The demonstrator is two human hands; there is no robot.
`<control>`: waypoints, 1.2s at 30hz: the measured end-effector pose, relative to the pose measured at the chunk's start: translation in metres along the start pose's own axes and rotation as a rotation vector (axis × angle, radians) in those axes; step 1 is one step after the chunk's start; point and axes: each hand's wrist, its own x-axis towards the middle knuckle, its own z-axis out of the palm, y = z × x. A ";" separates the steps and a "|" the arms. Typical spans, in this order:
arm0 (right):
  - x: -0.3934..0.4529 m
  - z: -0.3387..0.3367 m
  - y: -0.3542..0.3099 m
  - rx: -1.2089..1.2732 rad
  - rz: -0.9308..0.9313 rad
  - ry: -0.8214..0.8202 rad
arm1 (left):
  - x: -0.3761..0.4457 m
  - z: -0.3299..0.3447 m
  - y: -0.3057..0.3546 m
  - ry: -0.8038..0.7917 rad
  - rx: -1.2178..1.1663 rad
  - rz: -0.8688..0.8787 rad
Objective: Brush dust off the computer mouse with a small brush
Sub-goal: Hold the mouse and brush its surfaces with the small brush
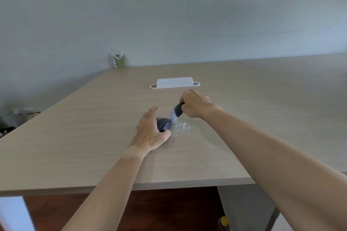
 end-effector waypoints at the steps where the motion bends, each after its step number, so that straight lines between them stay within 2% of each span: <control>1: 0.003 -0.001 0.001 0.111 0.005 -0.009 | 0.000 0.000 0.000 0.004 0.001 0.001; 4: 0.005 0.000 0.000 0.286 -0.041 -0.101 | 0.000 0.000 0.002 0.016 0.004 -0.003; 7: 0.001 0.004 0.002 0.118 -0.048 -0.103 | 0.000 -0.001 0.002 0.011 0.011 -0.003; 9: -0.001 0.005 0.005 -0.025 -0.018 -0.028 | 0.000 -0.001 0.001 0.014 0.018 -0.005; 10: -0.001 0.005 0.007 0.000 -0.002 0.002 | 0.000 -0.001 0.001 0.014 0.020 -0.003; 14: -0.001 0.004 0.006 0.420 -0.062 -0.015 | 0.000 -0.001 0.002 0.002 -0.001 -0.002; 16: -0.004 0.008 0.003 0.453 -0.104 -0.064 | 0.000 -0.001 0.002 -0.006 0.003 -0.010; 18: -0.003 0.014 -0.001 0.340 -0.147 -0.059 | 0.000 -0.001 0.002 -0.011 0.007 -0.011; 21: -0.001 0.010 -0.001 0.139 -0.080 -0.021 | -0.001 -0.002 0.002 -0.009 0.021 -0.010; 26: 0.005 0.003 -0.003 0.389 -0.036 0.004 | -0.002 -0.003 0.004 0.026 0.025 0.011; 28: 0.005 0.007 -0.005 0.375 -0.045 -0.051 | -0.002 -0.003 0.004 0.027 0.029 0.019; 31: 0.001 0.011 -0.003 0.146 -0.017 -0.142 | -0.002 -0.002 0.002 0.021 0.014 0.019; 34: -0.002 0.006 -0.003 -0.069 0.009 -0.047 | -0.002 -0.001 0.001 0.023 0.005 0.014; 36: -0.001 0.003 -0.007 -0.024 -0.003 0.012 | -0.002 -0.002 0.001 0.028 -0.001 0.017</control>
